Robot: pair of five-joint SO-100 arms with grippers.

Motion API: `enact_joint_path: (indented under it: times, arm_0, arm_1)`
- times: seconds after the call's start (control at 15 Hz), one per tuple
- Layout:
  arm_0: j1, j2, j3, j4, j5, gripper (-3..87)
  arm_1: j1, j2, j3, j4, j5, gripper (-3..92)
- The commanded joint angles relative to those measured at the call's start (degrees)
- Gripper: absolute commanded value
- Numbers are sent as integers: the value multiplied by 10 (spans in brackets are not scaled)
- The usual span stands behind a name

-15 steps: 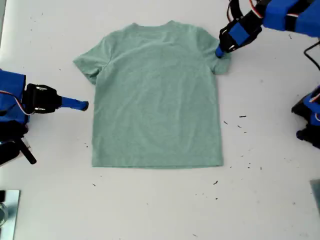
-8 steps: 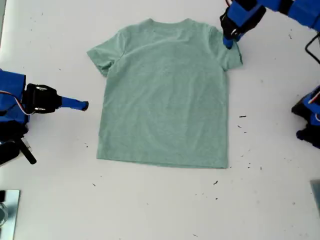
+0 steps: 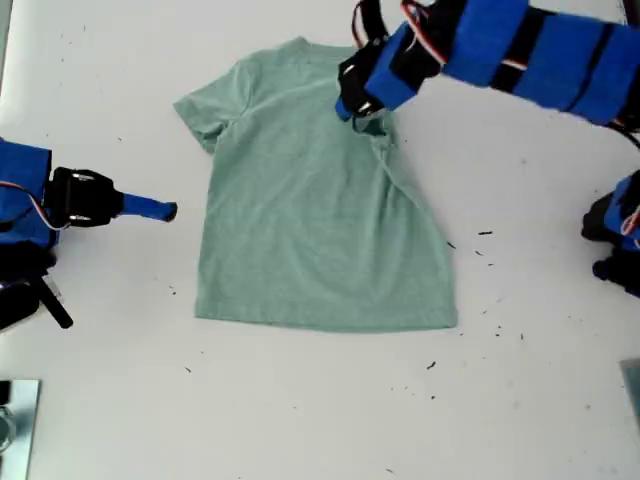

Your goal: Fold t shirt

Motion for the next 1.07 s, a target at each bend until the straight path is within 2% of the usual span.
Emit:
enact_joint_path:
  times: [0.0,0.2,0.47,0.53,0.67,0.87,1.0]
  arm_0:
    - [-4,4,8,-6,-7,-1]
    - [-1,4,8,-6,-7,-1]
    - [-2,4,8,-6,-7,-1]
    - [-2,4,8,-6,-7,-1]
    - [-2,4,8,-6,-10,-1]
    - [-4,4,8,-6,-11,-1]
    - [-8,4,8,-6,-12,-1]
  arm_1:
    - [-19,-59,-36,-46,32,242]
    - [-27,10,-36,5,52,203]
    - [-4,306,64,151,18,183]
    - [7,391,163,164,9,173]
    - [22,584,465,114,25,42]
    - [5,897,904,-10,123,24]
    - [-14,1102,1078,14,175,24]
